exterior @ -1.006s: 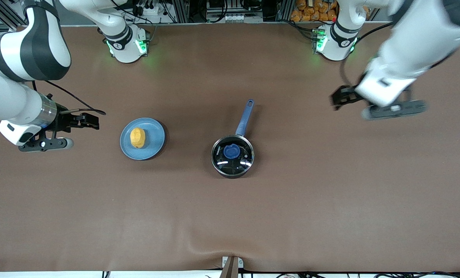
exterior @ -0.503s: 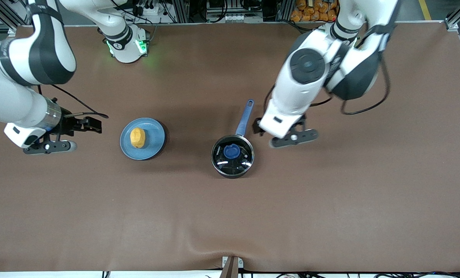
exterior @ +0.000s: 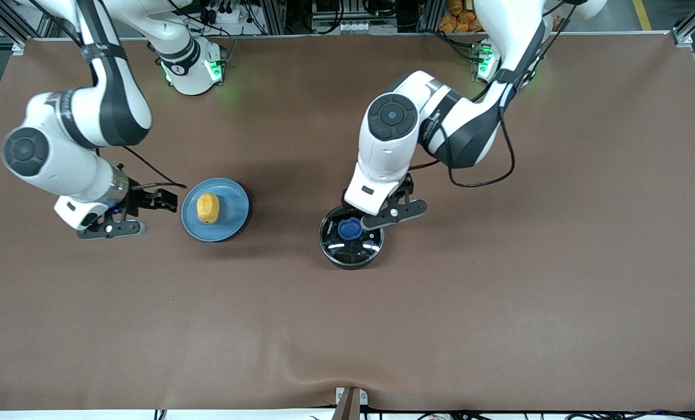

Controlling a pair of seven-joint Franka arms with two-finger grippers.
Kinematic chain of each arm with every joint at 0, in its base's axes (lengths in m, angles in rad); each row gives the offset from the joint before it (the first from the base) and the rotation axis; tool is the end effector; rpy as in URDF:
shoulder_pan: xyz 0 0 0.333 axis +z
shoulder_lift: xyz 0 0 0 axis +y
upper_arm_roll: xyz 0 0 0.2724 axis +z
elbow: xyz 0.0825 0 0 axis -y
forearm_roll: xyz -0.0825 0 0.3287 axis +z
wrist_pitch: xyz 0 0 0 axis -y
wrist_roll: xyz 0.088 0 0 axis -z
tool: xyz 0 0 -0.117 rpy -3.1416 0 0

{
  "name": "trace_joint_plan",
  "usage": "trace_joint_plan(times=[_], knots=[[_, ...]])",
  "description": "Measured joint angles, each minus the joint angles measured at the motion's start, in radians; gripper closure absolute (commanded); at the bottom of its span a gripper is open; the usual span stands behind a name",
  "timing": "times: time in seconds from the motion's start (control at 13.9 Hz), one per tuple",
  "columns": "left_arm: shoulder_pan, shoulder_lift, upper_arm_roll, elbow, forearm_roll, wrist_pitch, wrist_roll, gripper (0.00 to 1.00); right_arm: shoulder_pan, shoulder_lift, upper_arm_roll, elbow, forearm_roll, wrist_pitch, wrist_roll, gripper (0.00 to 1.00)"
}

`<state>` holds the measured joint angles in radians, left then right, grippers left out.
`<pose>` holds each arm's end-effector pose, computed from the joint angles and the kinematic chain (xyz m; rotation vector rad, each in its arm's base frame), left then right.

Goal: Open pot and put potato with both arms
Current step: 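Grasp the potato with the right gripper while the left gripper grasps the knob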

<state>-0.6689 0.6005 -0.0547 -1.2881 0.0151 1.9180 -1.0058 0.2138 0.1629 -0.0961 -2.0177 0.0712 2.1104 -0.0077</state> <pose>0.4939 -0.4247 0.3728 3.0758 0.4449 0.0110 0.5178 0.0660 0.3453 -3.0963 -0.1354 0.1108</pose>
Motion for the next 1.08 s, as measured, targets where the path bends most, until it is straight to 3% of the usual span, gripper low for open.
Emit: trace_joint_plan(times=[0.43,1.08], knots=[[-0.066,0.073,0.066,0.008,0.000,0.167,-0.036,0.00,0.021,0.044,0.011,-0.150,0.027,0.212,0.002,0.00],[-0.069,0.148,0.069,0.015,0.000,0.262,-0.036,0.00,0.062,0.157,0.013,-0.202,0.038,0.336,0.008,0.00]])
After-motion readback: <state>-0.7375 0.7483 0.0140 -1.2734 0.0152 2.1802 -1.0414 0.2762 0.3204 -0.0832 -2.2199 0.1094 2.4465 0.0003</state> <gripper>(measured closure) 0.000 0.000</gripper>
